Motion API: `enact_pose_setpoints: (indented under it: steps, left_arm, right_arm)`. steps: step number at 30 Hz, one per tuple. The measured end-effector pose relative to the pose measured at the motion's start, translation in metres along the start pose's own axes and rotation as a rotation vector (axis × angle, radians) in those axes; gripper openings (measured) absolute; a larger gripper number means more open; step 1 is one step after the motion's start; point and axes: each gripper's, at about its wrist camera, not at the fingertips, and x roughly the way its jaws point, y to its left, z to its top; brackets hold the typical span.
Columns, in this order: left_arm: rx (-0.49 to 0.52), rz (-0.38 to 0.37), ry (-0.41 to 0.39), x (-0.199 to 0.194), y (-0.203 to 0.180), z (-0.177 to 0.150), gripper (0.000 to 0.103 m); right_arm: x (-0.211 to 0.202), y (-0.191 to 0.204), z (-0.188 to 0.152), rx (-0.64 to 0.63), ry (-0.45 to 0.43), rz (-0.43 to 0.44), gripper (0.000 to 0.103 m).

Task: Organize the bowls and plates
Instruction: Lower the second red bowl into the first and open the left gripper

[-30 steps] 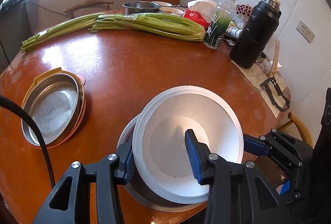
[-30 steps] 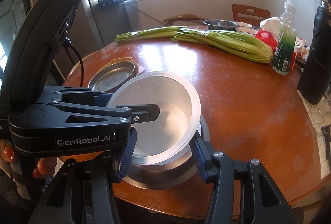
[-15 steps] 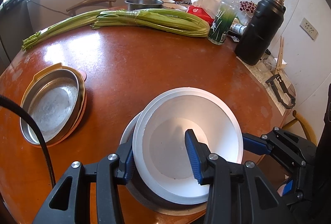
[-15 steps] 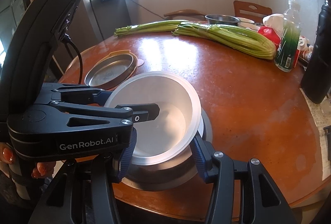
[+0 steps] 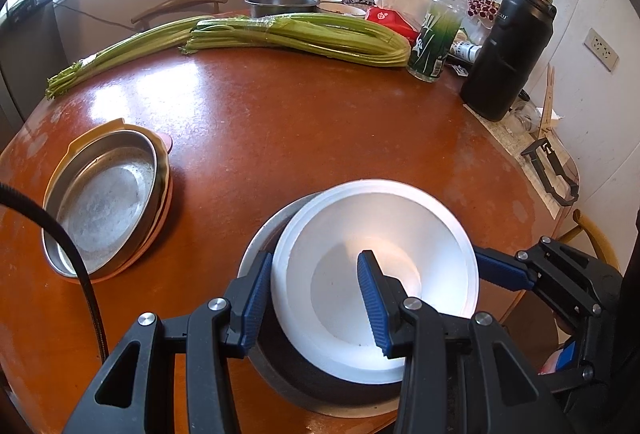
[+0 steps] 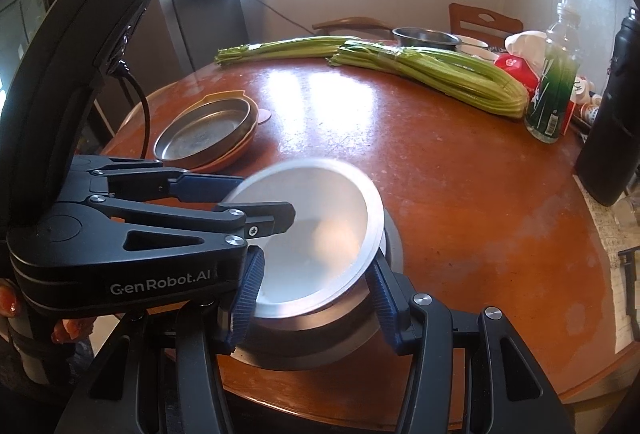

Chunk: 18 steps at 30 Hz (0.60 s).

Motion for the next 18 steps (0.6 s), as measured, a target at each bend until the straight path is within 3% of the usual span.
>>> enact_pose_setpoints:
  steps: [18]
  left_arm:
    - [-0.016,0.013,-0.024,-0.007,0.007,0.0,0.043]
  right_arm:
    - [-0.011,-0.003,0.006,-0.01,-0.041,-0.027,0.055]
